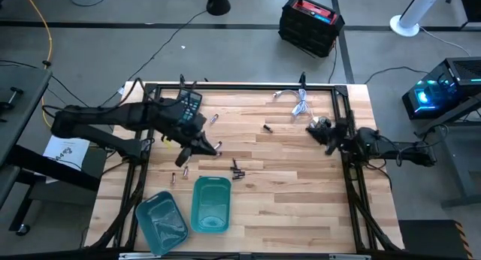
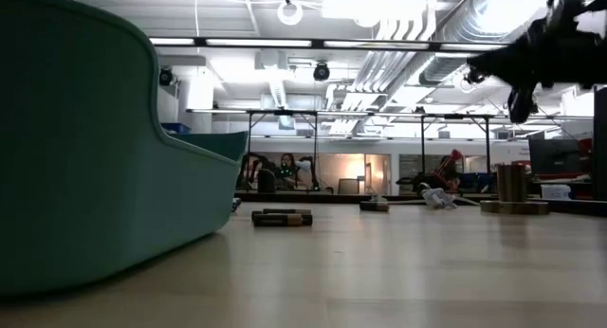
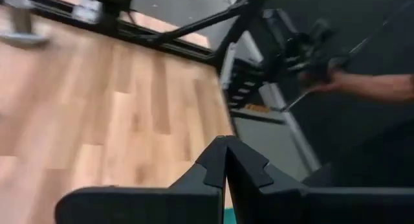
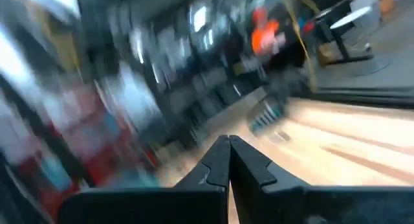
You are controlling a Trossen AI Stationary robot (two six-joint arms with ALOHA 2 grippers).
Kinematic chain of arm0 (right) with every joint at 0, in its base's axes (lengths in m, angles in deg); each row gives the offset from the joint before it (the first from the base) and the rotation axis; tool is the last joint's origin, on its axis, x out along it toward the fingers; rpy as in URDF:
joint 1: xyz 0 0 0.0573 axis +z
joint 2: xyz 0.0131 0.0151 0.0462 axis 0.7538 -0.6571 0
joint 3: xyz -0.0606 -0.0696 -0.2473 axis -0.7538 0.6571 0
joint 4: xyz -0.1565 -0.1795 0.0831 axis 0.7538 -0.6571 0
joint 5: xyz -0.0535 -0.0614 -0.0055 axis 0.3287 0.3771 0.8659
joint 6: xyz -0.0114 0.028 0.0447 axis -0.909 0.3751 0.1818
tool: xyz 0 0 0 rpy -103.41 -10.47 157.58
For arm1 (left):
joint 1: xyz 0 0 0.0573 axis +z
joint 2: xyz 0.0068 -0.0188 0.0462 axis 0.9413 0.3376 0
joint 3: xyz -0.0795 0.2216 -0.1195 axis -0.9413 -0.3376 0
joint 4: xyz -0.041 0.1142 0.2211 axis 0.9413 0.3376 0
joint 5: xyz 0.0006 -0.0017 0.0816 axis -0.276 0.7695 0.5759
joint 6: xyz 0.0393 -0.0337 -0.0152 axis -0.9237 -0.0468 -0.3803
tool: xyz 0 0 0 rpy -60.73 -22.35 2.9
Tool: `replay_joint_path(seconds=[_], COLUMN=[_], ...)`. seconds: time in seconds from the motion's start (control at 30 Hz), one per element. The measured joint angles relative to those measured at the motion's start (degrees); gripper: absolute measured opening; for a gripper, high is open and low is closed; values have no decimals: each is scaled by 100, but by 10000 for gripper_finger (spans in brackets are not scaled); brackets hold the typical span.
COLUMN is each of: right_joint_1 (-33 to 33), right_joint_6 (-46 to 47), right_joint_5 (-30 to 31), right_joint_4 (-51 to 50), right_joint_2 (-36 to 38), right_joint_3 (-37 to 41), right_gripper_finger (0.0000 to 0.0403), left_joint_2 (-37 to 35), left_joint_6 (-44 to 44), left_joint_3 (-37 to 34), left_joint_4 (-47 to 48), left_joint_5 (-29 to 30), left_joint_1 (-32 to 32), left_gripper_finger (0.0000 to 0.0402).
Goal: Sort batteries
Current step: Move the bins to the center of the table
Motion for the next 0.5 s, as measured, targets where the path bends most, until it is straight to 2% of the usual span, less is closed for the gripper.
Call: replay_joint_path(seconds=[0.03,0.1,0.17,0.27,0.4,0.5], right_joint_1=[0,0,8,131,342,418], right_joint_6=[437,654,413,-180,-996,-966], right_joint_5=[170,36,-483,-672,-276,129], right_joint_4=[319,1035,2099,3594,4041,3957], right_joint_2=[2,-64,-261,-832,-1918,-3021], right_joint_3=[0,1,2,-51,-578,-1050], right_gripper_finger=[0,0,0,0,0,0], left_joint_2=[-52,-174,-301,-455,-864,-1277], left_joint_6=[-207,-627,-920,-957,-714,-281], left_joint_3=[-4,-70,-235,-603,-1238,-1690], left_joint_4=[111,345,410,354,416,625], left_joint_5=[74,235,207,-219,-1177,-1350], left_joint_1=[66,221,495,925,1260,1252], left_gripper_finger=[0,0,0,0,0,0])
